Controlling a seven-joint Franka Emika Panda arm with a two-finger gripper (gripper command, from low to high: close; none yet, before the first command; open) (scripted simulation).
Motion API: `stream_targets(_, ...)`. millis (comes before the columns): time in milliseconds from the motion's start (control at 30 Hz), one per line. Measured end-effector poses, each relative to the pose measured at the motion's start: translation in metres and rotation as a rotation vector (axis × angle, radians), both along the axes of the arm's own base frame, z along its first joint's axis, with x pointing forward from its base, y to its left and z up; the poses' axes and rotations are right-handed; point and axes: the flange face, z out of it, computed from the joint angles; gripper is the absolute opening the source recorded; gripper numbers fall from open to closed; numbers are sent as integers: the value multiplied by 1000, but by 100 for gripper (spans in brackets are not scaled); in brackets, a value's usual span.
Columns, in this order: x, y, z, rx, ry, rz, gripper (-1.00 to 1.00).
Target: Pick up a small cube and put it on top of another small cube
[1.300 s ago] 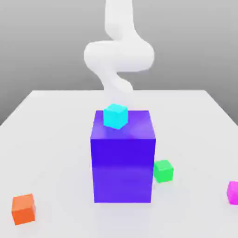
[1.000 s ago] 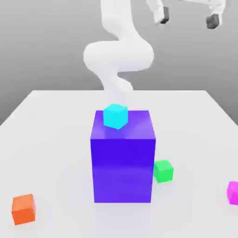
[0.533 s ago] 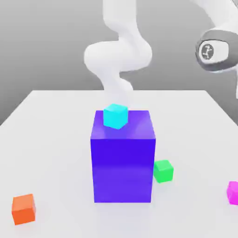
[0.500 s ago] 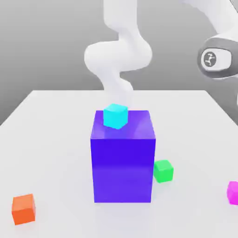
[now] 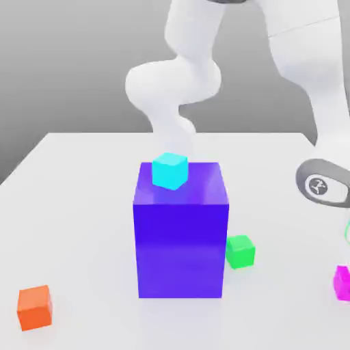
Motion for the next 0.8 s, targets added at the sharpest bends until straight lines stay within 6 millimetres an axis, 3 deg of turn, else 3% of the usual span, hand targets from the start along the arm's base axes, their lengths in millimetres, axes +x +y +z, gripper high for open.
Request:
stream_targets(67,1,1,14,0,0,0,-100)
stream_targets(200,0,-4,62,-2,-1,2,-100)
stream_targets(500,-28,-113,108,-37,-24,39,-100)
stream_targets(800,-92,-198,116,-6,-2,98,-100)
